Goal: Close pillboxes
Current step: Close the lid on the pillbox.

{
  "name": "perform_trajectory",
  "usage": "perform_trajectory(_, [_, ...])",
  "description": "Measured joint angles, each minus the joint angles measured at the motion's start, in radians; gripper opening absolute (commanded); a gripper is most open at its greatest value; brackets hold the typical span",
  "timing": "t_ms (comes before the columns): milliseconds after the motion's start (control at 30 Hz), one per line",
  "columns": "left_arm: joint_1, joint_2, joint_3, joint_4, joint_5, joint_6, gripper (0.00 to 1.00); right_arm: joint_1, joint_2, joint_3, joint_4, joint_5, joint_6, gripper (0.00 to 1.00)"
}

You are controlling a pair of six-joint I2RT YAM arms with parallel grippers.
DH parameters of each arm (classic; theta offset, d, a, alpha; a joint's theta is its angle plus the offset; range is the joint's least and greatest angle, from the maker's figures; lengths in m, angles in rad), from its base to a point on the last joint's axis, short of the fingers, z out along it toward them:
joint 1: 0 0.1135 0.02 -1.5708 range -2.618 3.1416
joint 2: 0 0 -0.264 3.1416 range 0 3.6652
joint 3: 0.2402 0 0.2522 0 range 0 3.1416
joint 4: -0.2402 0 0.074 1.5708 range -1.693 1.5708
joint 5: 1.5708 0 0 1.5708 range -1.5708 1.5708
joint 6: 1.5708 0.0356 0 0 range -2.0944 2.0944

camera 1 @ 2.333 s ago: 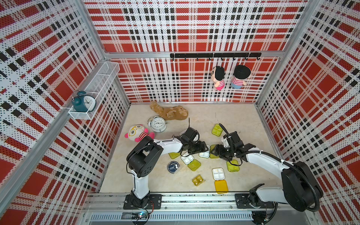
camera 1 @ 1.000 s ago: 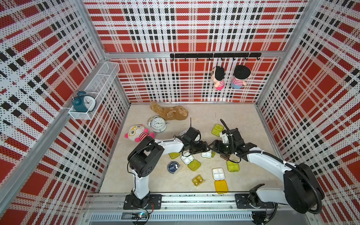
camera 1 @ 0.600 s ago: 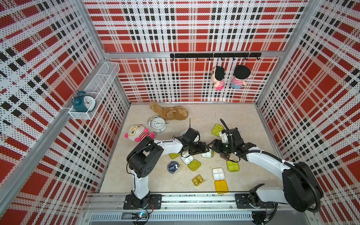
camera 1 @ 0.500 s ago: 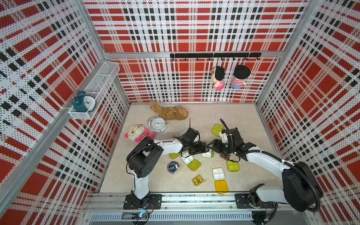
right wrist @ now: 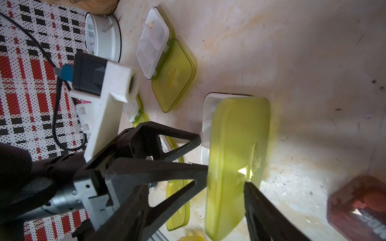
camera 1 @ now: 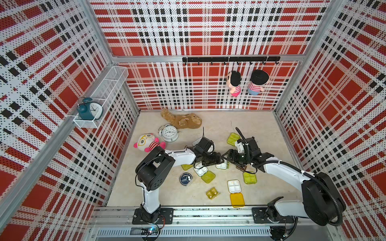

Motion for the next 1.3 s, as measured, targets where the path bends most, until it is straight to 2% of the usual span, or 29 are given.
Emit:
perform_trajectory(833, [0.019,-0.003,-0.005,0.000,0.006,0.004,0.79,0.005,0.031,0.028,0.022,-0.011,0.011,0.75])
perform_trajectory(1300, [0.111,-0.100,-0.055,-0.024,0.002,0.026,0.79,0.004,0.031,0.028,0.022,-0.007,0.010,0.73])
